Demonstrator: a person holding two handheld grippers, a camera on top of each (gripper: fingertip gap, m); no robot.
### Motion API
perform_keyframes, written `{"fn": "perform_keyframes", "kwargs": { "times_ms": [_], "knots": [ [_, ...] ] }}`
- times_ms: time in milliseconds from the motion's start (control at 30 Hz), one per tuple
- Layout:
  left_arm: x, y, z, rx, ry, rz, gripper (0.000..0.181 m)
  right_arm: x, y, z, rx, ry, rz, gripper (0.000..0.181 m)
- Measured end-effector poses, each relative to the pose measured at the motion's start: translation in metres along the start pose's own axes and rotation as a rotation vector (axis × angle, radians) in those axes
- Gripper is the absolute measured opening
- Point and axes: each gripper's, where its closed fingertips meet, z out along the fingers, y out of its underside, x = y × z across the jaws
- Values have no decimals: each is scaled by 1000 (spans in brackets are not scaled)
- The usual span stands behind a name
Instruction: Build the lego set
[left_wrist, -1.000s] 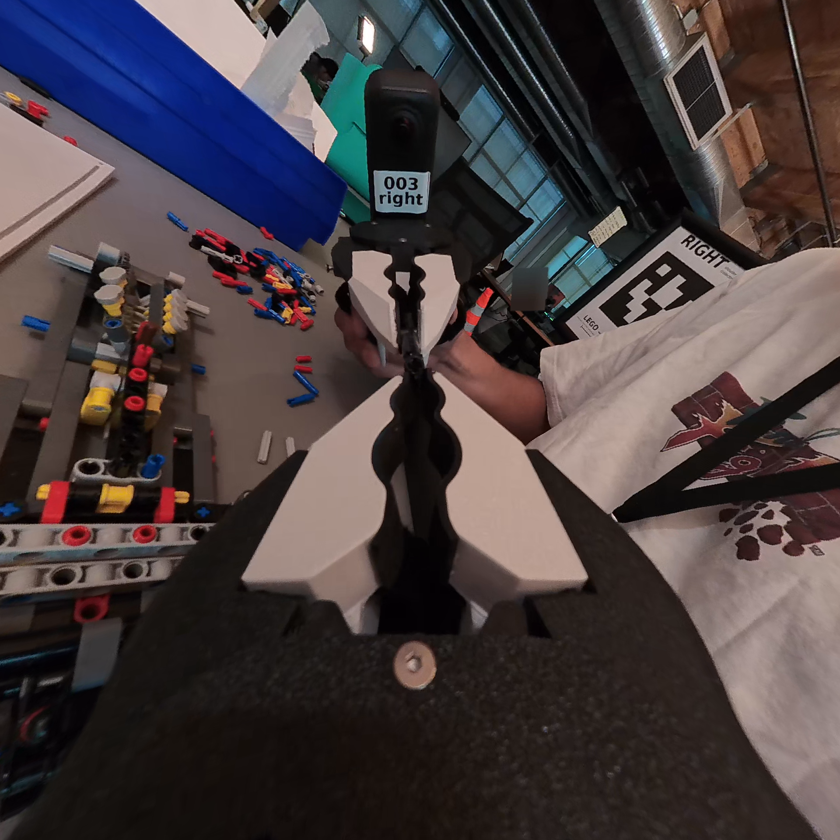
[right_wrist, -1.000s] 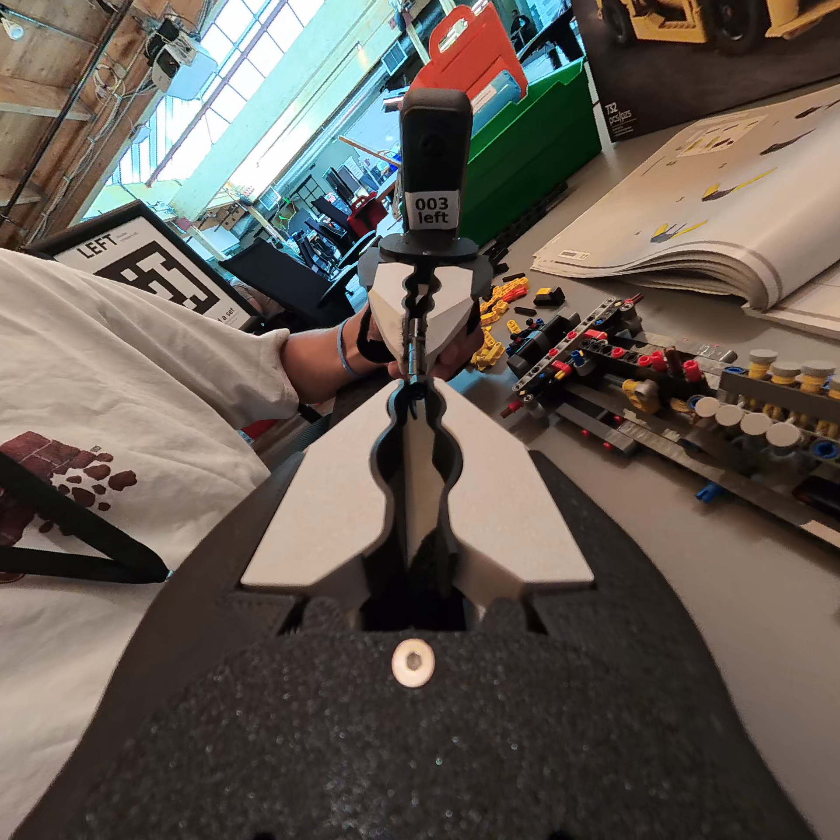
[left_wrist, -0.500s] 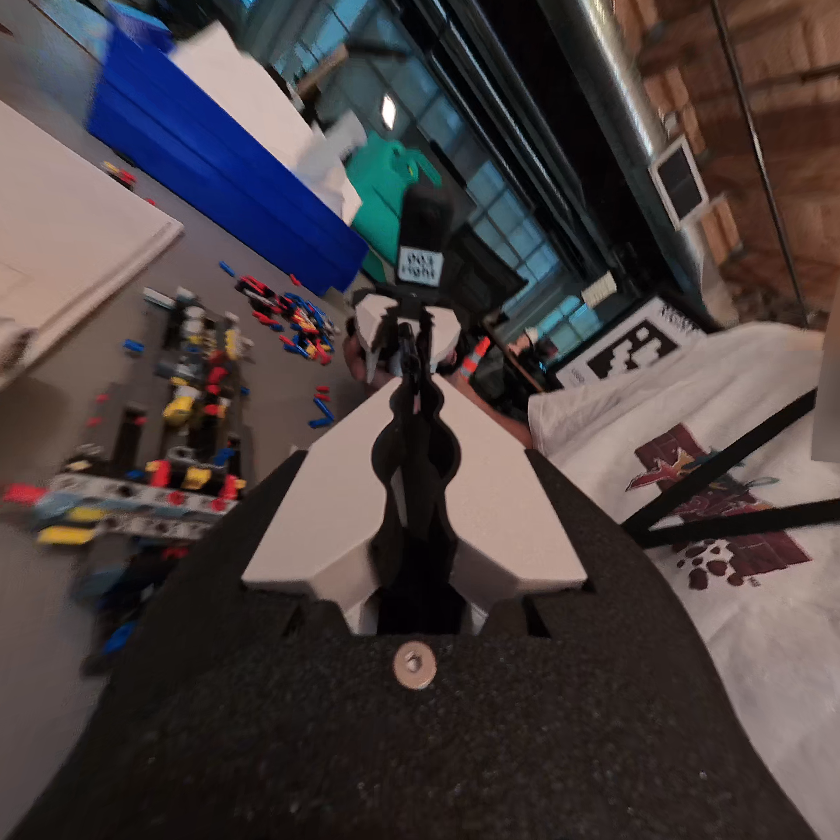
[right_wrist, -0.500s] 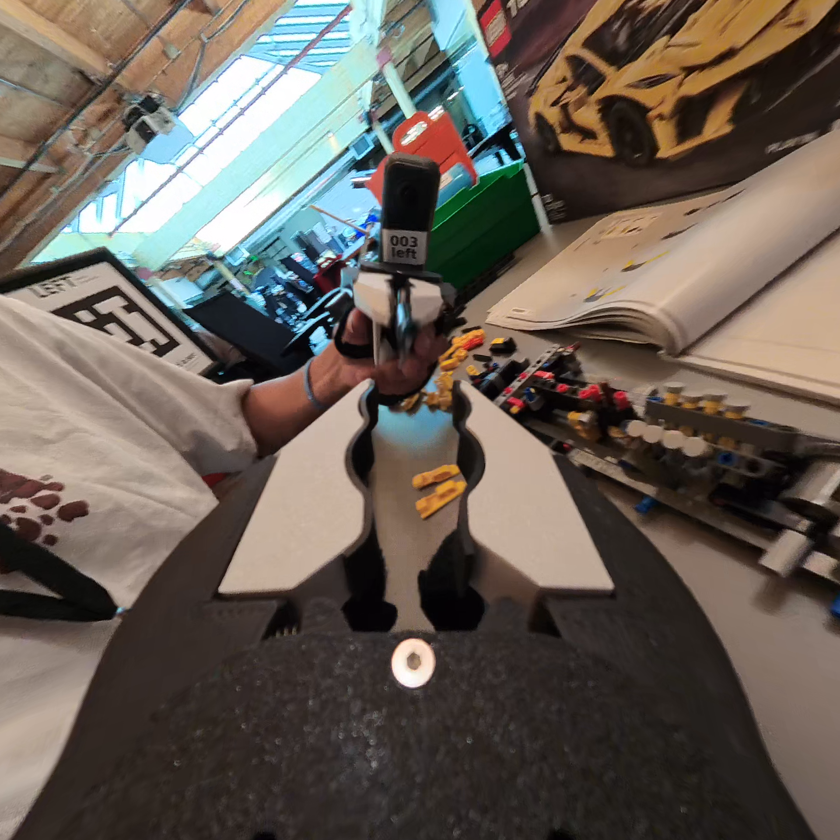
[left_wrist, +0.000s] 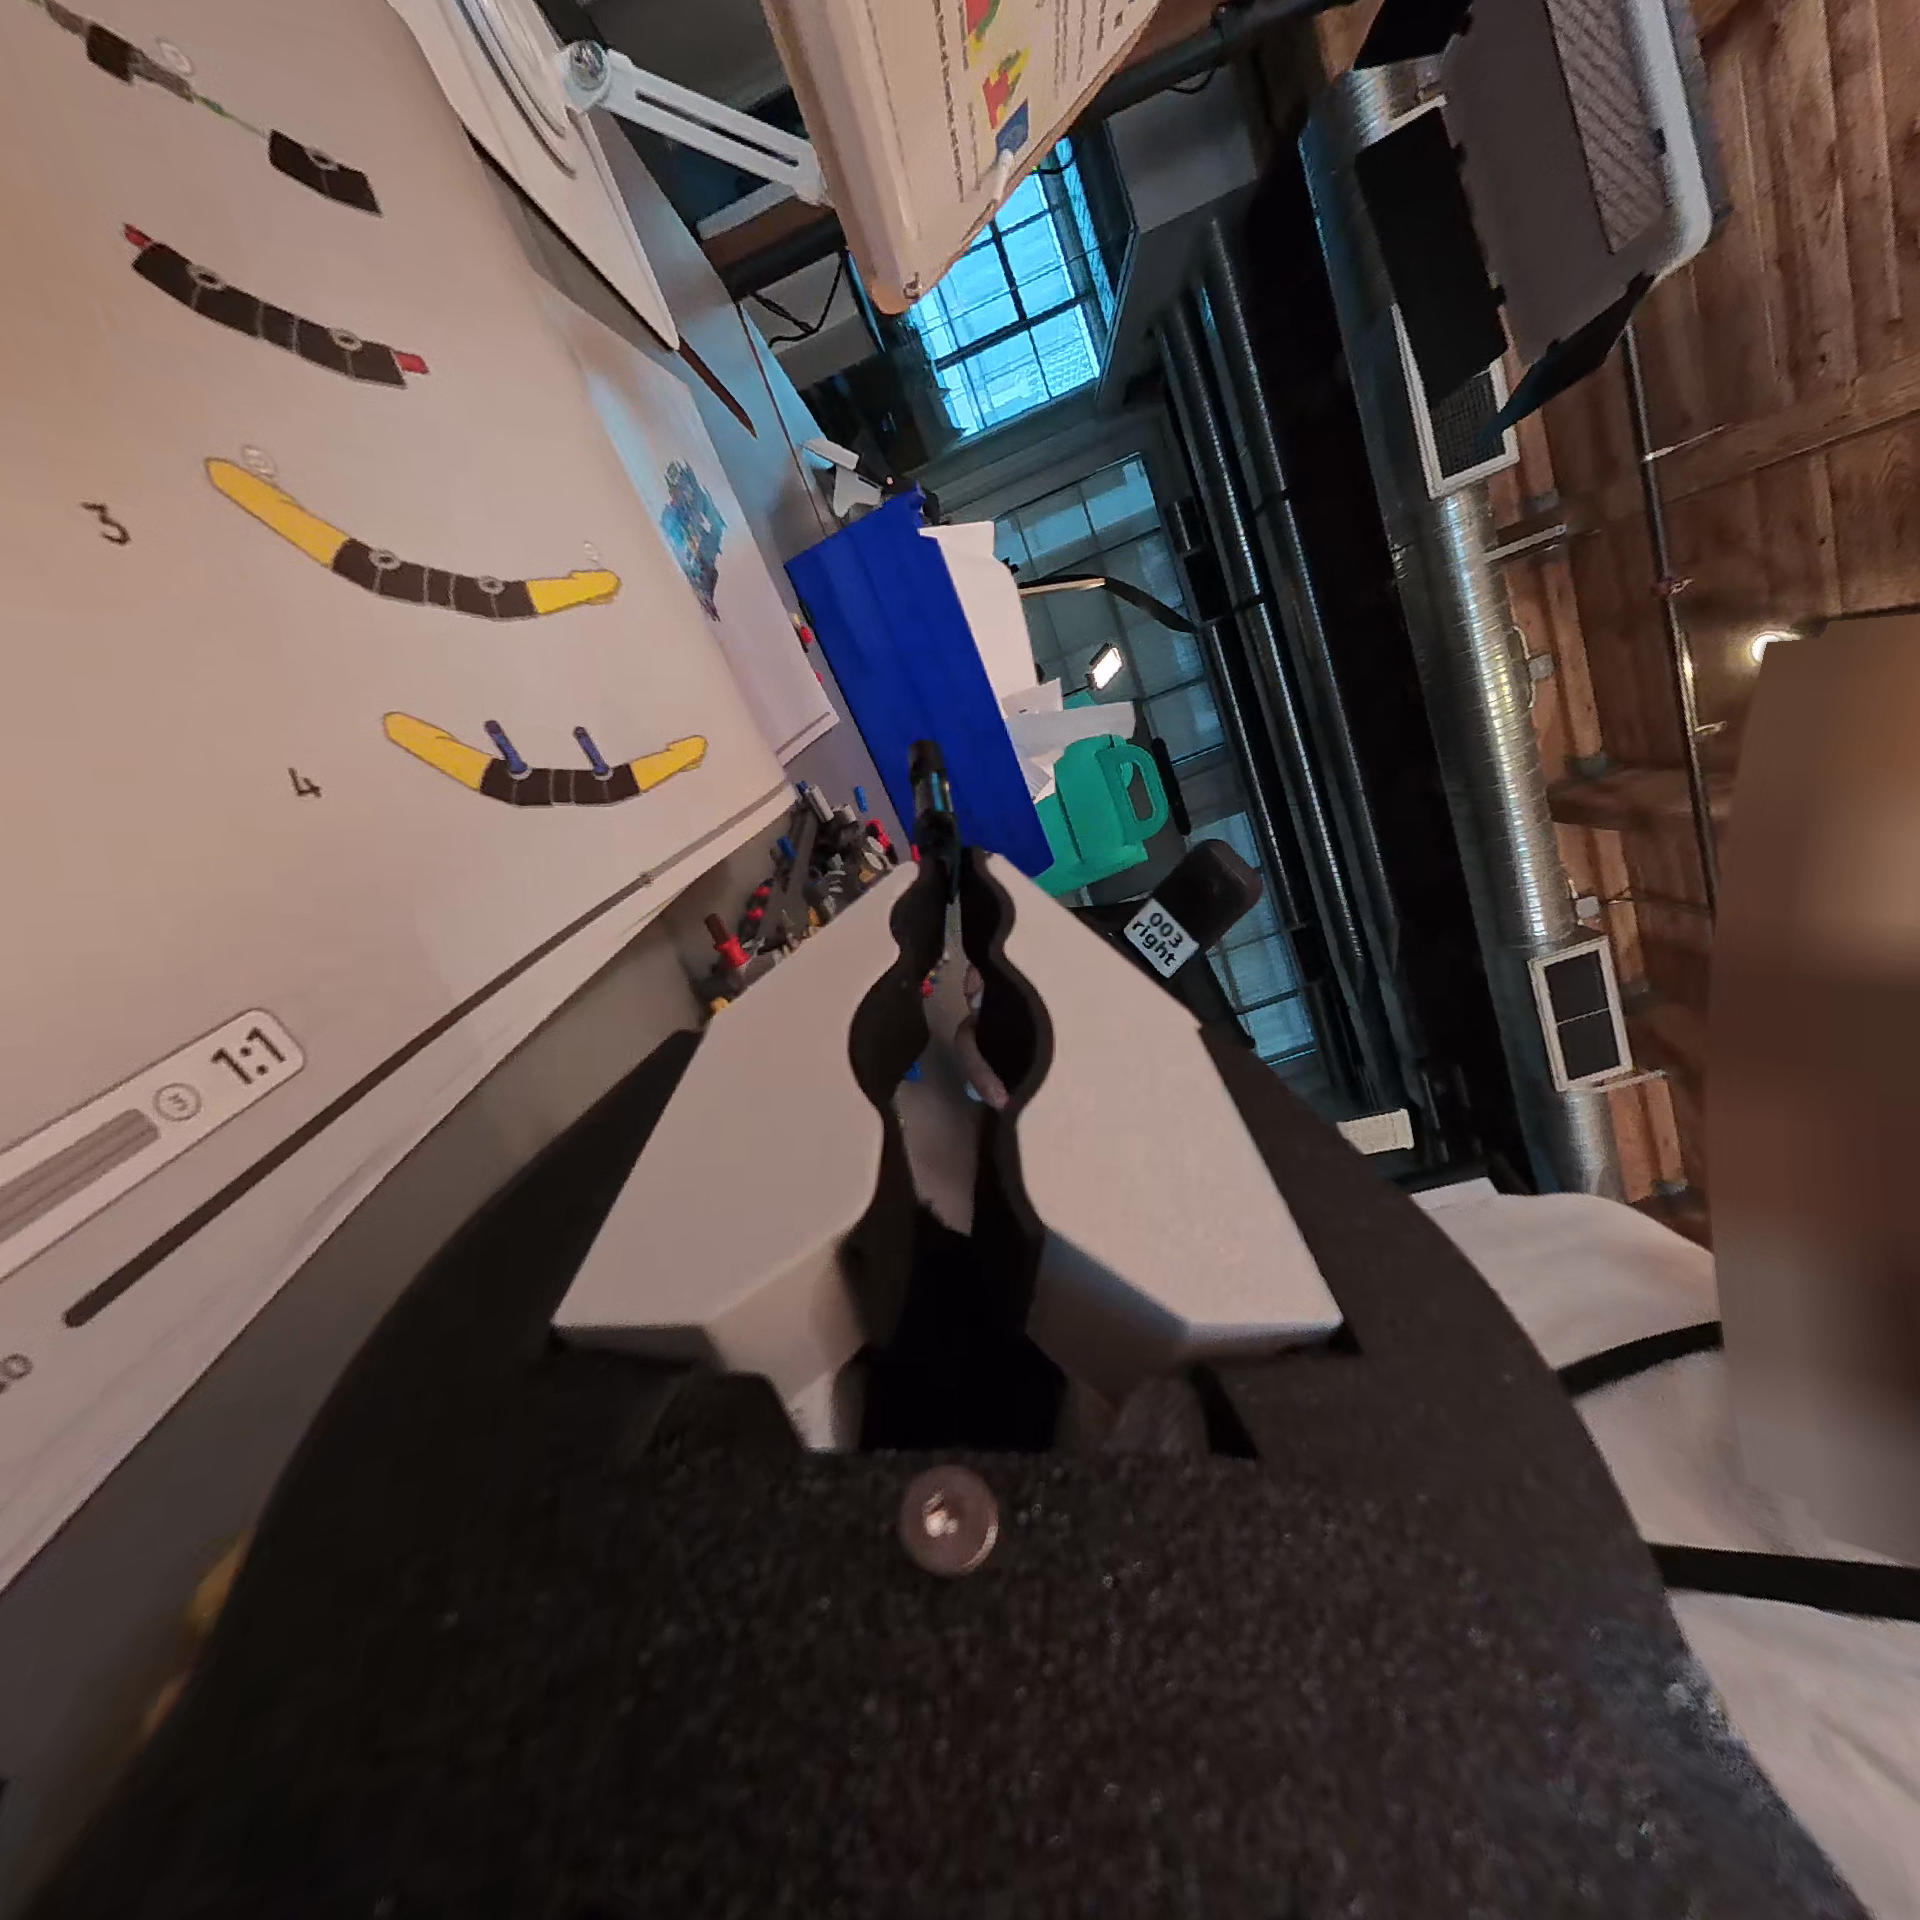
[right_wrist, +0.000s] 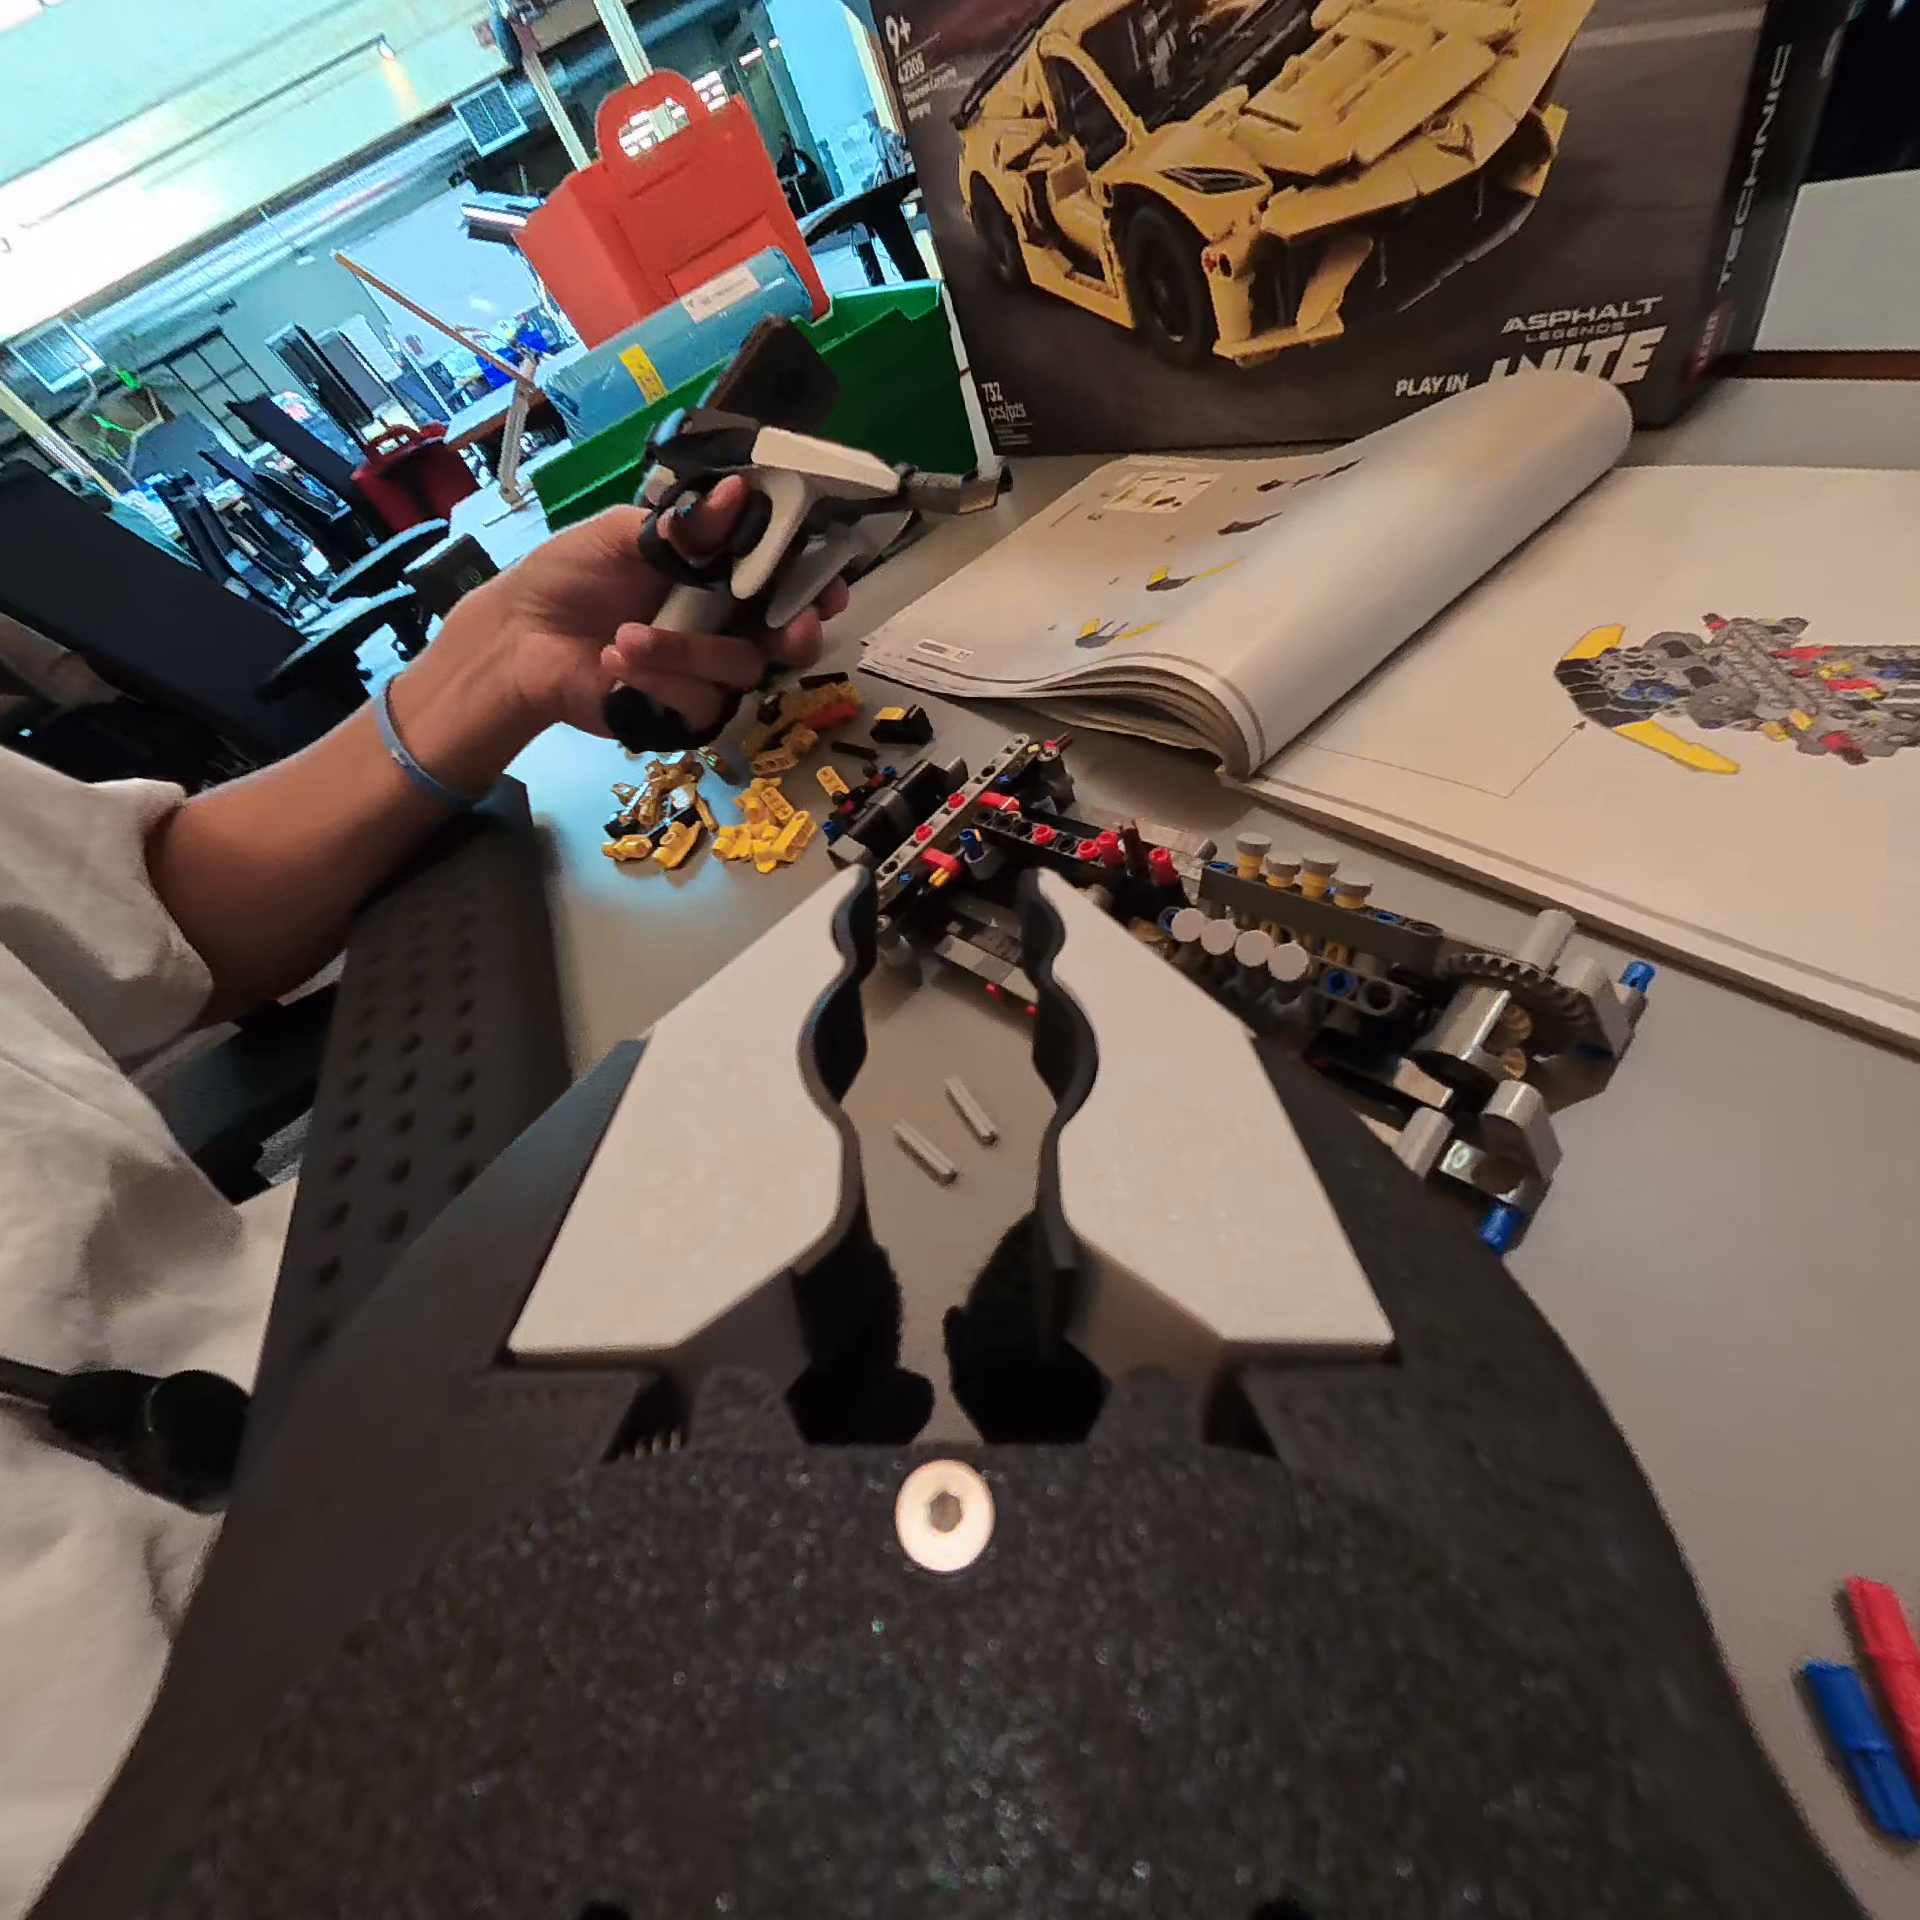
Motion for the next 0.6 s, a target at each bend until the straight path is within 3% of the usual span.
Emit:
{"fn": "perform_keyframes", "kwargs": {
  "times_ms": [400,600],
  "knots": [
    [1,8,6,-44,44,-35,0,7,-2,5,-16,-16,21,25],
    [14,21,12,-117,74,43,0,4,2,4,-34,-21,1,20]
  ]
}}
